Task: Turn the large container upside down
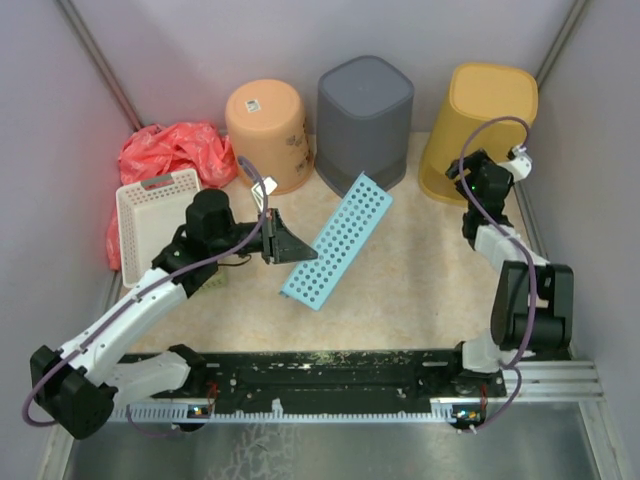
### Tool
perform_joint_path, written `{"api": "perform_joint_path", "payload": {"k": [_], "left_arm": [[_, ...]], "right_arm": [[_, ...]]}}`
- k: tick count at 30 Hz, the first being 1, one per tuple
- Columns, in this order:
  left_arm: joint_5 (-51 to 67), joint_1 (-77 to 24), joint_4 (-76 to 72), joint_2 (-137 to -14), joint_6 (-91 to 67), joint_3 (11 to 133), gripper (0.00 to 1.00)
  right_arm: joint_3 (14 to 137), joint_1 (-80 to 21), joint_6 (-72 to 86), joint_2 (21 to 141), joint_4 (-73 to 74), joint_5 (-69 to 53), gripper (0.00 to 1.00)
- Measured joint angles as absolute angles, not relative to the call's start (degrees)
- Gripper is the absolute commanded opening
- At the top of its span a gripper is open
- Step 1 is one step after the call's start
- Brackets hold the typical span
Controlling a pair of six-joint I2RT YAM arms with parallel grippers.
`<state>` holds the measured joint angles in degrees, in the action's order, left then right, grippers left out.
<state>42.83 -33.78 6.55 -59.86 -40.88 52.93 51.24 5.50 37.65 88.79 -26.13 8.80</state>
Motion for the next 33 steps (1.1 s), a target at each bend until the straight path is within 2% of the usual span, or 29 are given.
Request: {"api": "perform_joint_path", "payload": {"k": [6, 10, 13, 21, 27, 29, 32, 33], "left_arm": [[47.66, -34.11, -6.22, -63.33, -48.21, 48.73, 0.00], [51.24, -34.41, -23.29, -67.31, -58.70, 43.46, 0.00], [52.60, -34.44, -35.90, -72.14, -67.66, 41.43, 0.00], [50.68, -35.18, -70.67, -92.95, -92.95, 40.88, 0.00], [45.60, -35.57, -83.22, -105.62, -105.69, 40.27, 0.00], [44.91, -35.62, -84.20, -107.37, -106.74, 39.70, 0.07], [44.21, -35.62, -85.78, -108.36, -106.45, 38.94, 0.37], [44.10, -35.62, -86.39, -108.51, -106.06, 38.63, 0.42]], "right_arm": [[41.80, 5.54, 42.96, 70.94, -17.80, 3.38, 0.74], [39.42, 5.48, 45.08, 57.67, -12.43, 1.50, 0.76], [40.34, 5.48, 44.51, 52.16, -7.03, 2.72, 0.76], [44.40, 5.48, 43.11, 47.97, 1.52, 3.49, 0.76], [44.36, 5.48, 43.13, 47.68, 4.86, 2.66, 0.76], [44.36, 5.48, 43.07, 47.24, 6.07, 2.42, 0.76], [44.36, 5.48, 42.59, 46.04, 8.12, 1.89, 0.76], [44.36, 5.48, 42.46, 45.56, 8.78, 1.67, 0.76]]}}
